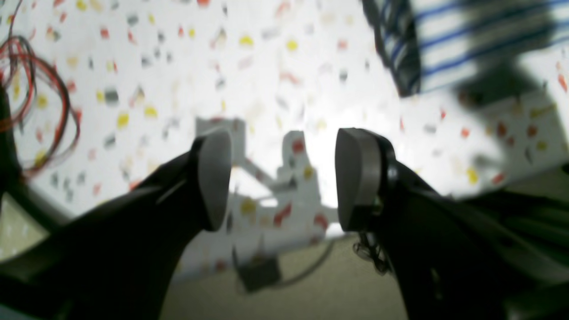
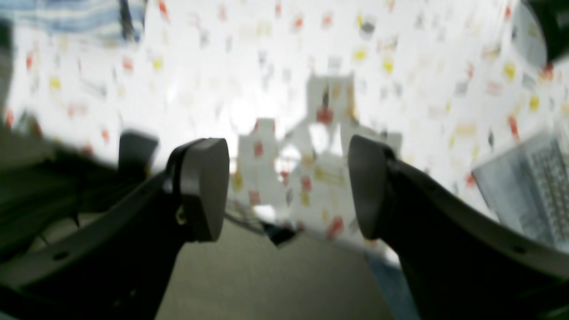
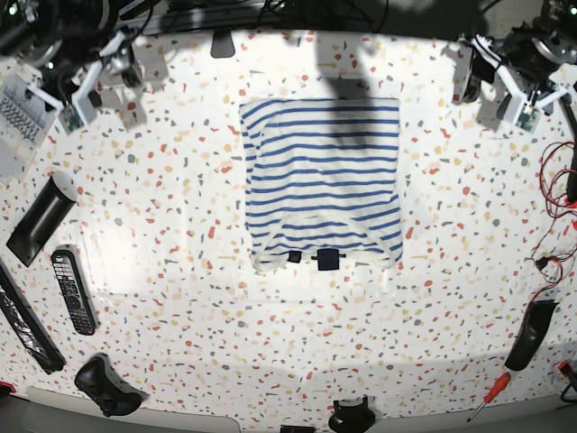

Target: Layout the t-shirt on the table in an organized manner, then fold the t-shirt properly

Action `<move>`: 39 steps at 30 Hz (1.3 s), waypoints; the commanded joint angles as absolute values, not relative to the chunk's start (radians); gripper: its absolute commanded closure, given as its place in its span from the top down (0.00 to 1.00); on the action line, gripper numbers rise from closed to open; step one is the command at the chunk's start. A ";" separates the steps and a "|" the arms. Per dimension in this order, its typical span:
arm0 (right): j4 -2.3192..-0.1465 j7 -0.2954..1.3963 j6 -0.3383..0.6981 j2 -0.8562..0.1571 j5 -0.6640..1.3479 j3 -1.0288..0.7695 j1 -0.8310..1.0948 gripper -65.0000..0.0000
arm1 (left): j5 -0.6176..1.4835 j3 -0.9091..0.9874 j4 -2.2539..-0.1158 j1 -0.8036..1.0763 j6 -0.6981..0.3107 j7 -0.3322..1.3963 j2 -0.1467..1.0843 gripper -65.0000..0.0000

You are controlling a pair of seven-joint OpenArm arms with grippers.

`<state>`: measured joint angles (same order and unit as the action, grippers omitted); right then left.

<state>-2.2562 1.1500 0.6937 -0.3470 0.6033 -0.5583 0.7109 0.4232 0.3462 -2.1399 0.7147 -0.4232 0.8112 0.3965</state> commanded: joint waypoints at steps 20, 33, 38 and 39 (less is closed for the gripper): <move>-2.308 1.040 0.698 -0.358 0.652 -0.523 1.247 0.62 | 0.410 0.359 -2.011 1.090 -0.424 0.740 0.400 0.52; -1.660 0.888 0.661 -0.366 0.395 -0.165 1.044 0.62 | 0.232 0.351 -1.298 0.853 -0.570 0.556 0.377 0.51; -1.280 0.813 0.634 -0.366 0.348 -0.045 0.828 0.62 | 0.163 0.282 -1.080 0.751 -0.569 0.493 0.380 0.51; -1.213 0.804 0.628 -0.366 0.334 -0.022 0.787 0.62 | 0.144 0.258 -1.044 0.734 -0.569 0.471 0.380 0.51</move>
<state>-1.1965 0.7940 0.6201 -0.3557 0.3279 -0.0185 0.7689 0.1410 0.2527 -1.0359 0.7155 -0.5594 0.4660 0.3710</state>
